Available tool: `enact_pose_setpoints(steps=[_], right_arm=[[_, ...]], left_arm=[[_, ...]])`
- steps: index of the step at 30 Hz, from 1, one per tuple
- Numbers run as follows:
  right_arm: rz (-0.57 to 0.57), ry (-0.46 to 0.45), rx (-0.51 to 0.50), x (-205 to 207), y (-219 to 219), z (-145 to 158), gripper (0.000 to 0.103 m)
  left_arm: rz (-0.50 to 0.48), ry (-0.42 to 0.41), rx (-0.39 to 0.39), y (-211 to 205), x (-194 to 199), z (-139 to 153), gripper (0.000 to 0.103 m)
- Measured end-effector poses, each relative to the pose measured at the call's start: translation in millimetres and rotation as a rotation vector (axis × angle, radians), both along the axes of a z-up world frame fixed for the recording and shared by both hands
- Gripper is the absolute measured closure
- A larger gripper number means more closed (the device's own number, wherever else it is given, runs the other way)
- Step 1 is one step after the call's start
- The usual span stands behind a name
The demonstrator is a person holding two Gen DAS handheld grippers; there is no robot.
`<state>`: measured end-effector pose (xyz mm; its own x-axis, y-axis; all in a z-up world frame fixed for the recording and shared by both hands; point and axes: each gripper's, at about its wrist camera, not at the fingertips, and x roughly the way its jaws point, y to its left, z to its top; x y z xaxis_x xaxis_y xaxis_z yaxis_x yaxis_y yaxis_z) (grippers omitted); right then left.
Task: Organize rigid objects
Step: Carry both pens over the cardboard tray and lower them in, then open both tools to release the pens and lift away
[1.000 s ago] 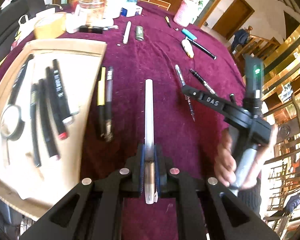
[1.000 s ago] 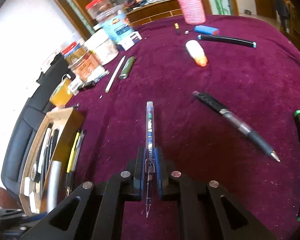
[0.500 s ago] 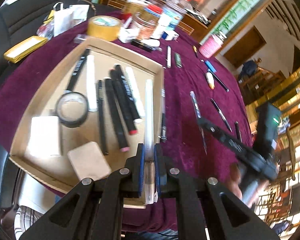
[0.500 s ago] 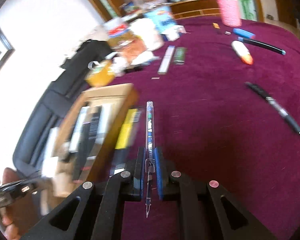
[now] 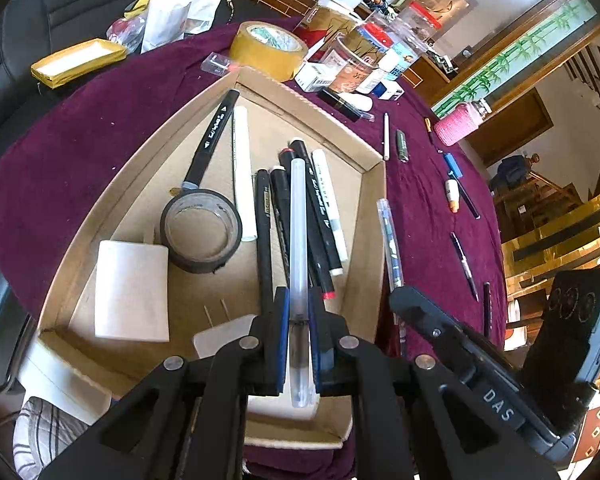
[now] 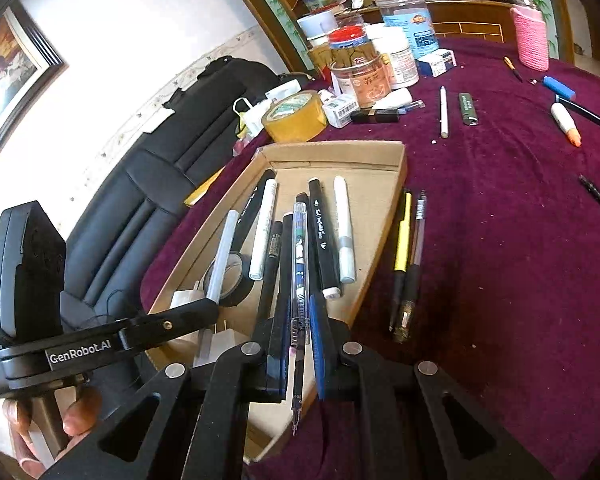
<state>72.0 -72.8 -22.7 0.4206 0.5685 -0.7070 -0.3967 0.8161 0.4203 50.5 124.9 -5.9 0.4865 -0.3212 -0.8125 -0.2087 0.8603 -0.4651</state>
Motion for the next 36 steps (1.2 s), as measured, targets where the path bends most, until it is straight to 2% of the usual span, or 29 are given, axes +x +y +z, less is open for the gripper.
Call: enact_pose_setpoints(steps=[12,28,31,36], right_arm=[[0.017,0.035,-0.082,31,28,-17,0.093],[0.079,0.063,-0.151,48,45,-38,0.092],[0.090,0.068,-0.153,51,46,-39,0.092],[0.110,0.050,-0.174,49,49,-38,0.092]], left_arm=[[-0.014,0.056,-0.033,-3,21,-23,0.094],[-0.002,0.081,-0.018,-5,26,-36,0.094],[0.001,0.074,0.008,-6,24,-35,0.094],[0.016,0.076,-0.051,0,24,-38,0.094]])
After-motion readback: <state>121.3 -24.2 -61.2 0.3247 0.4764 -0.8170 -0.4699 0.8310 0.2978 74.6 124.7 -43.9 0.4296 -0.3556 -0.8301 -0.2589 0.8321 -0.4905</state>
